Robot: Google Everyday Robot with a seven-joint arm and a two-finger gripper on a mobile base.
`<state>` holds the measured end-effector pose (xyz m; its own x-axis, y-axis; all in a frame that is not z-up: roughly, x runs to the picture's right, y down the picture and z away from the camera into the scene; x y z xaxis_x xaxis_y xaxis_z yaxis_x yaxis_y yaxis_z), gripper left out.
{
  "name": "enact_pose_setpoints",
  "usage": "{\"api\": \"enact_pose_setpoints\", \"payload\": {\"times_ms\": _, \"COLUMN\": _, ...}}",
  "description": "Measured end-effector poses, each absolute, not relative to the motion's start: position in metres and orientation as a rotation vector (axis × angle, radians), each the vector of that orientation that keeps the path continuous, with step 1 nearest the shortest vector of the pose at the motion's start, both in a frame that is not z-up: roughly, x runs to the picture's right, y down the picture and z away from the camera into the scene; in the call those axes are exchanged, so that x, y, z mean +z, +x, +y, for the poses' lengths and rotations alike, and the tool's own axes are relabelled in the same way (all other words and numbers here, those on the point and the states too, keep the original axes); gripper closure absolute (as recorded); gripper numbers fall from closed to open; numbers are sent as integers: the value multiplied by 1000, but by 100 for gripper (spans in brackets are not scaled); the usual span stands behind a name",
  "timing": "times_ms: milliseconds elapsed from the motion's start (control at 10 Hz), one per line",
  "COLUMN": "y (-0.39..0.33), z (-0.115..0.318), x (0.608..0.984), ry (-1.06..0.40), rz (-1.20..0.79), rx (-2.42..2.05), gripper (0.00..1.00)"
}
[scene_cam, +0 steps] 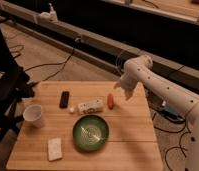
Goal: Place the pepper on the white sponge
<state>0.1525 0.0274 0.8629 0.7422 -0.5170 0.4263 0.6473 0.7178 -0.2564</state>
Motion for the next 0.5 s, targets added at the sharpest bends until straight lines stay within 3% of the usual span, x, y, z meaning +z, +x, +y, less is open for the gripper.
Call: {"api": "enact_pose_setpoints", "payload": {"times_ms": 500, "y": 136, "z": 44, "x": 891, "ry": -399, "rz": -435, "rx": -720, "gripper": 35}}
